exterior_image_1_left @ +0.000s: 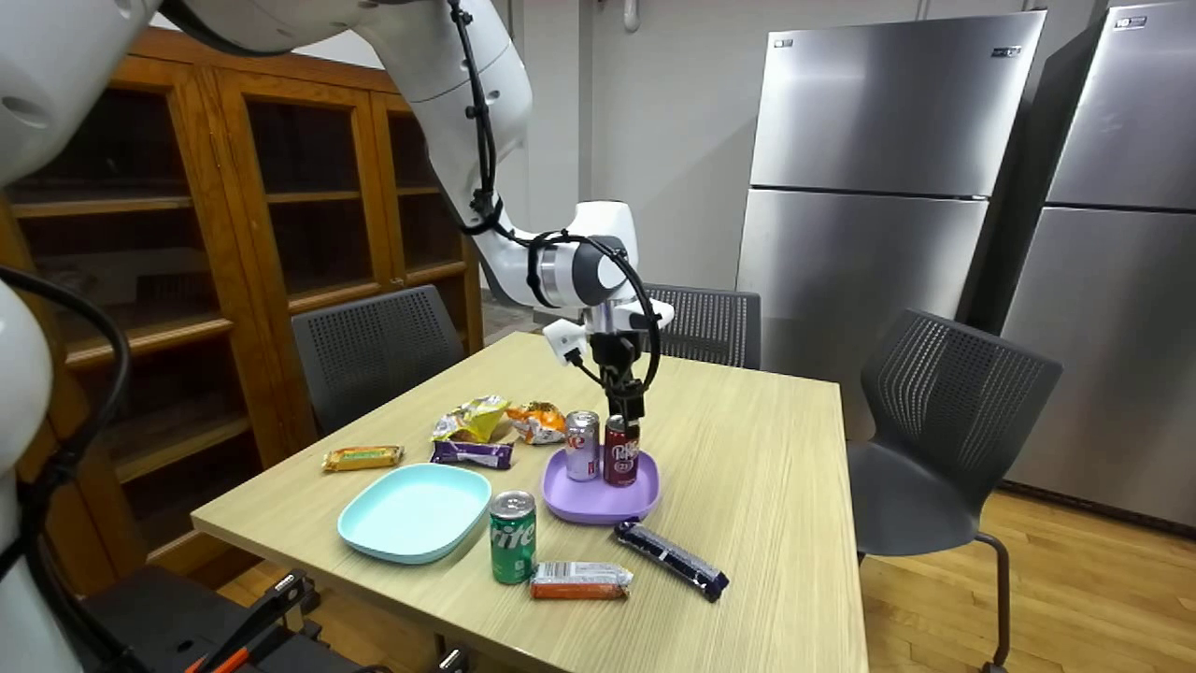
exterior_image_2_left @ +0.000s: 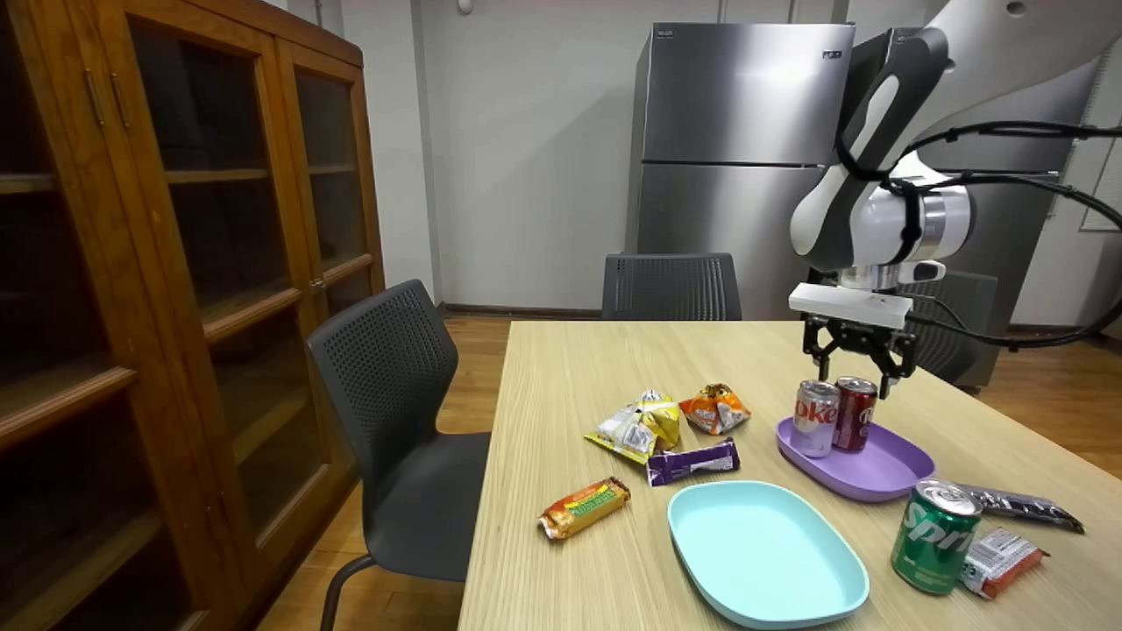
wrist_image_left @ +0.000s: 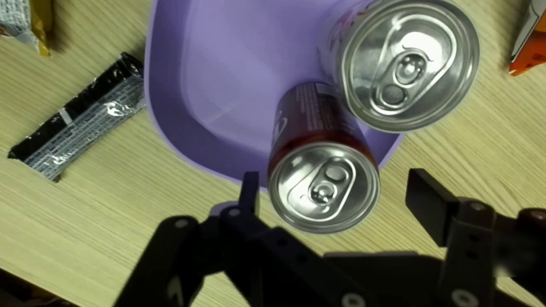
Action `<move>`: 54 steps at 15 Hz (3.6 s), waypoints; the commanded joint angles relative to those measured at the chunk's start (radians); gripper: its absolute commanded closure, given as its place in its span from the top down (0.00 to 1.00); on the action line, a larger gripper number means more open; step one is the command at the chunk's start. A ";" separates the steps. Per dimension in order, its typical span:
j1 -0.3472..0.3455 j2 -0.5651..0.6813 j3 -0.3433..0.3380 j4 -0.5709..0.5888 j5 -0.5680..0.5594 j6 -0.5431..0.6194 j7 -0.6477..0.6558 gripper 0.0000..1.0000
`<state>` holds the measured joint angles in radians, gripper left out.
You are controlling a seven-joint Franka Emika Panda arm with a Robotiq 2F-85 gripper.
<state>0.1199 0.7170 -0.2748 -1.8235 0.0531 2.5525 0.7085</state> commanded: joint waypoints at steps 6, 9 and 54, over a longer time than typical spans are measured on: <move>0.007 -0.191 0.017 -0.104 -0.067 -0.004 -0.031 1.00; -0.022 -0.265 0.069 -0.161 -0.067 0.014 -0.148 1.00; -0.188 -0.544 0.248 -0.792 -0.036 0.352 -0.927 1.00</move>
<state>-0.0468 0.1991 -0.0374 -2.5612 0.0330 2.8650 -0.2019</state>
